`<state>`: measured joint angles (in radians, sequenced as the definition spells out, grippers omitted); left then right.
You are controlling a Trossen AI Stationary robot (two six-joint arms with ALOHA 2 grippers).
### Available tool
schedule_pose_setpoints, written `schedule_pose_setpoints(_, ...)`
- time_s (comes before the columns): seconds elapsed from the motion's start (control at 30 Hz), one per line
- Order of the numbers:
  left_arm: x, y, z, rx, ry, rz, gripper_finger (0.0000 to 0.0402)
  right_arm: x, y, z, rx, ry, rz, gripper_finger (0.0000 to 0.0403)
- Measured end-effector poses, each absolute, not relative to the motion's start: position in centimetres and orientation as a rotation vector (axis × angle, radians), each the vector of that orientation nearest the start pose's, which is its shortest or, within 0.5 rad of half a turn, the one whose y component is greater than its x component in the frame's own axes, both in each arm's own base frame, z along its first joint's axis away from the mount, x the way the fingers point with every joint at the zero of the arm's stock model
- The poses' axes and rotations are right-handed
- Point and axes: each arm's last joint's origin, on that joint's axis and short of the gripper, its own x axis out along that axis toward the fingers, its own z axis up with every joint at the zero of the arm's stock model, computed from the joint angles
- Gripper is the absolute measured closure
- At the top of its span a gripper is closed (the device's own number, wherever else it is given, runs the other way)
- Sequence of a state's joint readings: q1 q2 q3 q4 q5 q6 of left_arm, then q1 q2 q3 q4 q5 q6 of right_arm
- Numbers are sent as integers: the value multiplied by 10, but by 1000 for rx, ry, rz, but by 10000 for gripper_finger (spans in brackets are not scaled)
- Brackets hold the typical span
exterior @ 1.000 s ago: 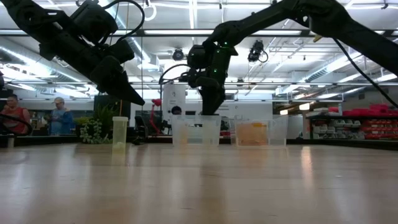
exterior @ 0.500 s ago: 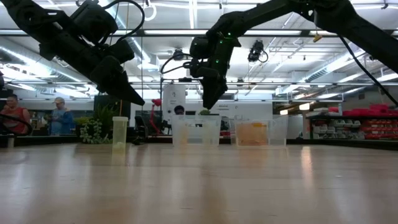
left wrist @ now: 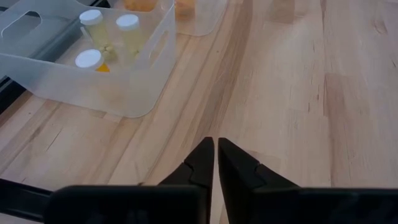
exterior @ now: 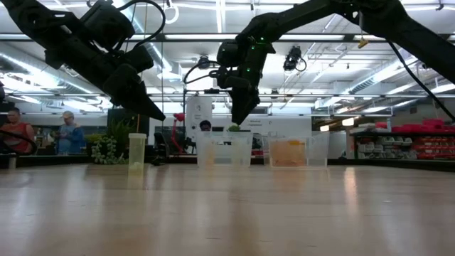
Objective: Pick and place medicine bottles into bin by pill shape (circle, oval)
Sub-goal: Put the small yellow pill into the left transparent bin
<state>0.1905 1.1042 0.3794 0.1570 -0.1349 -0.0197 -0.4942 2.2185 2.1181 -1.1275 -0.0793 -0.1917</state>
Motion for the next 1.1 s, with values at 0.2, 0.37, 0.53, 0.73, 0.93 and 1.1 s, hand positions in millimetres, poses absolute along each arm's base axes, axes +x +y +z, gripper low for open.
schedule_pose_setpoints(0.2, 201, 43, 170, -35, 567, 323, 370, 407, -217, 258, 183, 1209, -245, 182)
schedule_pose_setpoints(0.37, 201, 43, 170, -35, 567, 322, 376, 407, -217, 258, 181, 1210, -243, 182)
schedule_pose_setpoints(0.53, 201, 43, 170, -34, 567, 322, 371, 407, -217, 258, 177, 1210, -241, 182)
schedule_pose_setpoints(0.73, 201, 43, 170, -33, 568, 322, 369, 407, -217, 258, 170, 1211, -236, 182)
schedule_pose_setpoints(0.93, 201, 43, 170, -33, 568, 322, 376, 407, -217, 258, 170, 1211, -236, 182)
schedule_pose_setpoints(1.1, 201, 43, 170, -30, 568, 322, 372, 405, -215, 265, 164, 1201, -236, 182)
